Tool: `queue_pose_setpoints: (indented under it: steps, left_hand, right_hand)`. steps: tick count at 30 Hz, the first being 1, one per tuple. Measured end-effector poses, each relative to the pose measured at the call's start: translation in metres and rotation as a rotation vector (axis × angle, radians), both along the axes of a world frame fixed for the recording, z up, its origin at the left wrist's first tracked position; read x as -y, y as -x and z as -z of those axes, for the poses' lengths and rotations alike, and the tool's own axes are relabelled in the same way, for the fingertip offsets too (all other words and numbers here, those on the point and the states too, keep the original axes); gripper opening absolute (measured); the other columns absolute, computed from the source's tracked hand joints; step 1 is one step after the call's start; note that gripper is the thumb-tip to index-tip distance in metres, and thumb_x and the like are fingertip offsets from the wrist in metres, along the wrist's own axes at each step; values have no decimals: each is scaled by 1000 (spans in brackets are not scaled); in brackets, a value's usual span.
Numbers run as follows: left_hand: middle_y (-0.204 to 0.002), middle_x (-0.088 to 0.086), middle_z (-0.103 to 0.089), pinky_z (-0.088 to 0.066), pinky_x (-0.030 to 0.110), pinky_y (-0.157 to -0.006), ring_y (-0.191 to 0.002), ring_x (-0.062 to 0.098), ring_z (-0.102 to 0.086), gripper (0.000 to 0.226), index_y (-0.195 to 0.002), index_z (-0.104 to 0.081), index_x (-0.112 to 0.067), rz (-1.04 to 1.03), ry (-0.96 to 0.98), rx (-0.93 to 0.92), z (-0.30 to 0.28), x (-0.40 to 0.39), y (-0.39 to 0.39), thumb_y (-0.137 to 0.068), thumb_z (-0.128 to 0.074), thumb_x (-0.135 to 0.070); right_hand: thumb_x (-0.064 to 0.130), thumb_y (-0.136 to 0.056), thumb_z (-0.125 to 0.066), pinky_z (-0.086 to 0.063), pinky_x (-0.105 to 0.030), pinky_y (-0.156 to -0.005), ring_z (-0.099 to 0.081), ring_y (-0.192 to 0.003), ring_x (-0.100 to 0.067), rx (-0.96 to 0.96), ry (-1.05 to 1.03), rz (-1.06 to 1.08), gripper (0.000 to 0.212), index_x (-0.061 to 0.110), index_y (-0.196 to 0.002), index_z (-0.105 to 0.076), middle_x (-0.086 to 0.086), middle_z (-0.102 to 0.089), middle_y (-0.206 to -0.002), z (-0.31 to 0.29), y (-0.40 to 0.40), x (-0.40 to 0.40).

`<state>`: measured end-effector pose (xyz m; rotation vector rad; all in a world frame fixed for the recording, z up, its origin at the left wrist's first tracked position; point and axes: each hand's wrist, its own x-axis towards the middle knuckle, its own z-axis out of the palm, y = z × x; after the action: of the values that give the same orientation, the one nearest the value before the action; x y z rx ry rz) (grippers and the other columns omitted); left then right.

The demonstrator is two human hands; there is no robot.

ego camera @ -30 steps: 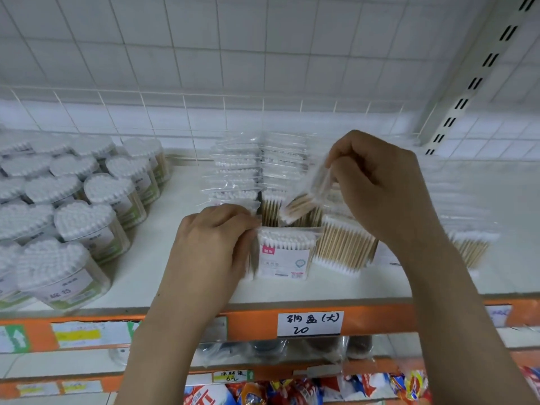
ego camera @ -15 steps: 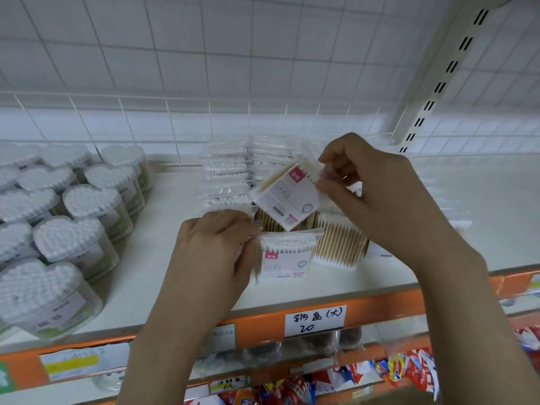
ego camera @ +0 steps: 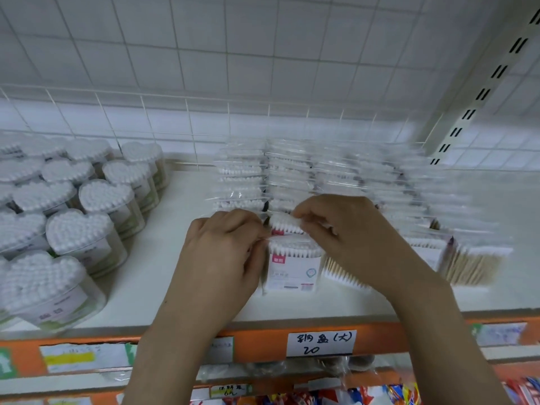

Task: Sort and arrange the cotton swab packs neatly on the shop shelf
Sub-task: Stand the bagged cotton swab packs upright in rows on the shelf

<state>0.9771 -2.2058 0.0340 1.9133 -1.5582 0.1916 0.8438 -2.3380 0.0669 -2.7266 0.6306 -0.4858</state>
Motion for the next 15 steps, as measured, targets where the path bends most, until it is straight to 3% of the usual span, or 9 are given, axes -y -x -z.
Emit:
queue_pose_setpoints:
  steps: [3,7,11,15]
  left_hand:
    - [-96,-1,-66,-50,45,-67,-80,22,-63,25,-93,-71,-12,-8,-5,-11,-1,0,1,-80,-50,-16]
    - [-109,3,-63,-50,45,-73,-90,26,-61,38,-109,-65,-9,-28,20,-10,-4,5,2,-82,-41,-22]
    - [-122,3,-58,-47,45,-82,-107,26,-56,44,-117,-63,-10,-22,-35,34,-3,9,3,-87,-44,-37]
    - [-111,-7,-64,-45,37,-82,-105,19,-57,45,-105,-69,-17,-11,-82,64,-2,11,0,-84,-45,-48]
  right_hand:
    - [13,-96,-45,-42,-7,-80,-58,-89,1,-3,-40,-9,26,21,-111,-66,10,-67,-103,4,1,5]
    - [6,-93,-43,-33,2,-76,-47,-76,16,-14,-62,-56,32,21,-107,-68,19,-60,-92,5,4,10]
    - [4,-92,-43,-35,-2,-80,-48,-89,7,-36,-46,-88,34,21,-106,-69,11,-65,-102,5,4,12]
    - [8,-92,-45,-33,0,-80,-50,-91,4,11,-24,-37,30,21,-107,-68,13,-65,-98,1,2,17]
